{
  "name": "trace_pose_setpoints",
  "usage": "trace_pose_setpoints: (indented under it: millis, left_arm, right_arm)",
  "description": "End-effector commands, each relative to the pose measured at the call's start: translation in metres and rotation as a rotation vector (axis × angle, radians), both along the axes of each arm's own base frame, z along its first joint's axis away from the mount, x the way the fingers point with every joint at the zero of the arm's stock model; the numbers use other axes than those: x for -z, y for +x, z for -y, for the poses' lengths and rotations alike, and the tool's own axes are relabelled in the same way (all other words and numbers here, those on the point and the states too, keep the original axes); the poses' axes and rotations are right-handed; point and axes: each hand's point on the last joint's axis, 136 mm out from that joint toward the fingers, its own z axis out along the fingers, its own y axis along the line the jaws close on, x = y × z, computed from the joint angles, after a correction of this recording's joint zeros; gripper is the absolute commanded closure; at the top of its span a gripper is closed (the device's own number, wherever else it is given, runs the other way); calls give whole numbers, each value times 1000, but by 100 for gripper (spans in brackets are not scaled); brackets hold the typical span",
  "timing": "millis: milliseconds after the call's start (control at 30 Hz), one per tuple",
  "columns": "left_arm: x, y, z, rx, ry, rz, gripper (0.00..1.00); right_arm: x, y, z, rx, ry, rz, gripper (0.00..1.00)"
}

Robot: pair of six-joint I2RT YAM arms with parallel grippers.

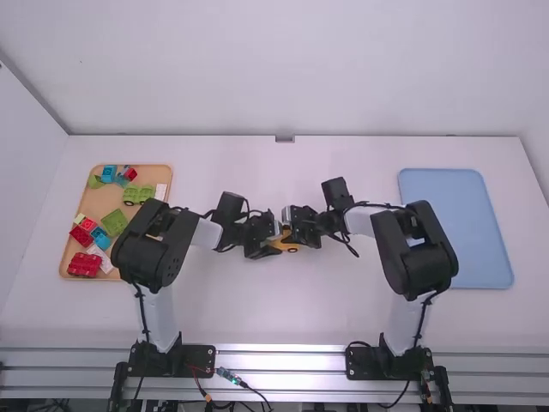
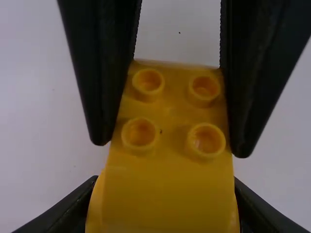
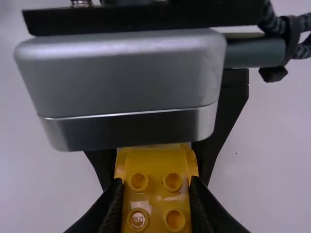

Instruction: Assemble lego blocks to make yellow taxi

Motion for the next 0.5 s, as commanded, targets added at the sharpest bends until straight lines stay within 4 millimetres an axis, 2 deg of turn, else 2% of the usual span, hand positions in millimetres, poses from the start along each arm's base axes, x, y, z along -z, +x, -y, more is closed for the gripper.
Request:
trace_pose_setpoints:
  millis: [0, 100, 467]
  left_arm:
    - [18, -7, -6, -2, 76, -13, 85]
    - [16, -9, -4, 15, 59, -13, 90]
    - [15, -8, -4, 14, 58, -5, 92]
  right_arm:
    - [34, -13, 12, 36, -112, -85, 100]
    - [37, -14, 15, 43, -138, -94, 100]
    - [51, -24, 19, 38, -236, -105, 100]
